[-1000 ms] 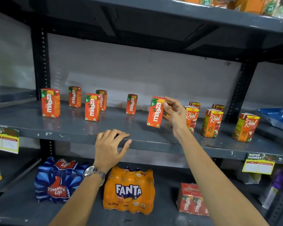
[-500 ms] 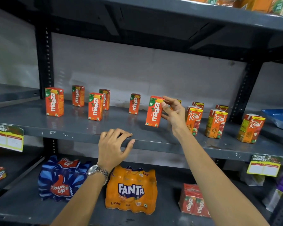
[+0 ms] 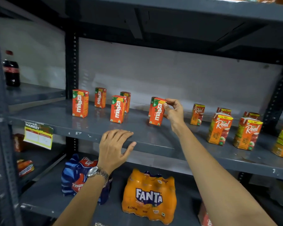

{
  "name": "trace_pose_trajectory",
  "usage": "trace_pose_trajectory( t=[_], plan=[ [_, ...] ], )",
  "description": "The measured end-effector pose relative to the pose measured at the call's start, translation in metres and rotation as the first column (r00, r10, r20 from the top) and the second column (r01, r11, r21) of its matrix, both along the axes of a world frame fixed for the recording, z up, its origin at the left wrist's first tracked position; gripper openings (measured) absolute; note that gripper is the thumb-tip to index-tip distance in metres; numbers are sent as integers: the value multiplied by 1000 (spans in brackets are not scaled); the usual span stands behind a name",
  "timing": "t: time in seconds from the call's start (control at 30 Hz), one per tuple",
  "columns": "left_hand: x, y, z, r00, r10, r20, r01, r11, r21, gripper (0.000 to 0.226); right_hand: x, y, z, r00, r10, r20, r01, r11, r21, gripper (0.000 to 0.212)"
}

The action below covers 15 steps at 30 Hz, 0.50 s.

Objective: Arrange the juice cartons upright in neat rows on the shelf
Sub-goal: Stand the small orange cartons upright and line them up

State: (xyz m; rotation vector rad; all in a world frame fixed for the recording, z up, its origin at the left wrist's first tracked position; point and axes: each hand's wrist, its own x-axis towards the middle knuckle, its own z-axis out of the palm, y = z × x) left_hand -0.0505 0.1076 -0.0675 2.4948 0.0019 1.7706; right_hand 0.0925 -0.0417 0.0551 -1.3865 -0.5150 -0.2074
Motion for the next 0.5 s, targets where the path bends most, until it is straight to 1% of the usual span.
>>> trace_pose_trajectory(
  t=[0.1,0.27,0.33,0.4,0.5],
  plan=[
    [0,6,-4,1000,6,-23,-5,999,34,40,2,13,-2,999,39,1,-39,999,-30,10],
    [2,8,-5,1000,7,1,-7,999,50,37,5,16,-10,998,61,-22,-62,997,-46,13],
    [3,7,-6,1000,9,7,-10,999,44,39,5,15,-10,998,56,-16,-57,996,-74,20],
    [4,7,-6,1000,8,11,-8,999,34,41,6,14,-10,999,41,-20,-43,994,-102,35],
    [4,7,-8,1000,2,-3,-2,999,32,43,2,13,-14,997,21,-76,-29,995,-98,48]
  ],
)
